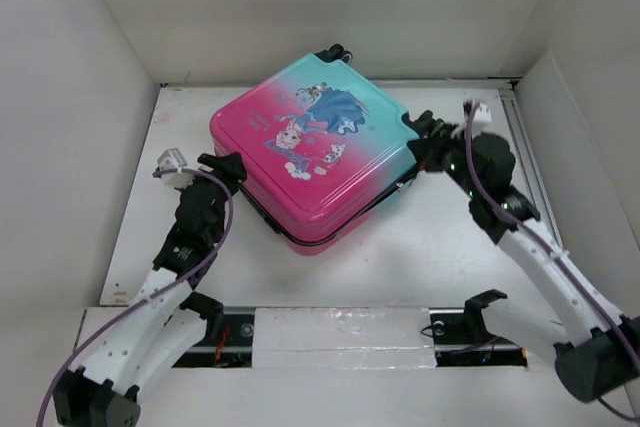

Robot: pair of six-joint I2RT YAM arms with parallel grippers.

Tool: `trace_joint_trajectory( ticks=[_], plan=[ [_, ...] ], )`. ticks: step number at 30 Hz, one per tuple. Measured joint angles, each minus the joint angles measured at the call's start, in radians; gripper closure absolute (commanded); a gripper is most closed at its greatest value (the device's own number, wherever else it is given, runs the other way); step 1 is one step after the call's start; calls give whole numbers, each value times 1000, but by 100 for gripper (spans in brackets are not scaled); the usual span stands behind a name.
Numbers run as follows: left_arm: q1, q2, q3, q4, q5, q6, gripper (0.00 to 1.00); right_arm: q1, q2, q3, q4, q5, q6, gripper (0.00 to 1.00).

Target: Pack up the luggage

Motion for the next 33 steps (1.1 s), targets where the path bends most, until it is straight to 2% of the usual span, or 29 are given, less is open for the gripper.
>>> trace_joint_trajectory(
  ticks=[4, 8, 13, 17, 20, 24, 28, 33],
  plan=[
    [31, 181, 95, 60, -11, 6, 33, 19, -198, -293, -52, 171, 61, 100],
    [122, 430, 348, 112, 44, 21, 33, 10, -304, -417, -94, 257, 97, 100],
    [226, 792, 788, 81, 155, 85, 33, -9, -106, -400, -33, 231, 114, 100],
    [293, 995, 992, -3, 246, 131, 33, -6, 124, -321, -21, 159, 113, 100],
    [349, 1031, 957, -50, 304, 137, 33, 8, 237, -219, -42, 132, 93, 100],
    [394, 978, 780, -44, 325, 109, 35, 11, 374, -84, -73, 130, 70, 100],
    [388, 802, 576, 17, 260, 106, 35, -8, 560, 104, -79, 135, 50, 100],
    [360, 524, 433, 66, 241, 101, 40, -50, 724, 304, -73, 110, 37, 100]
  ],
)
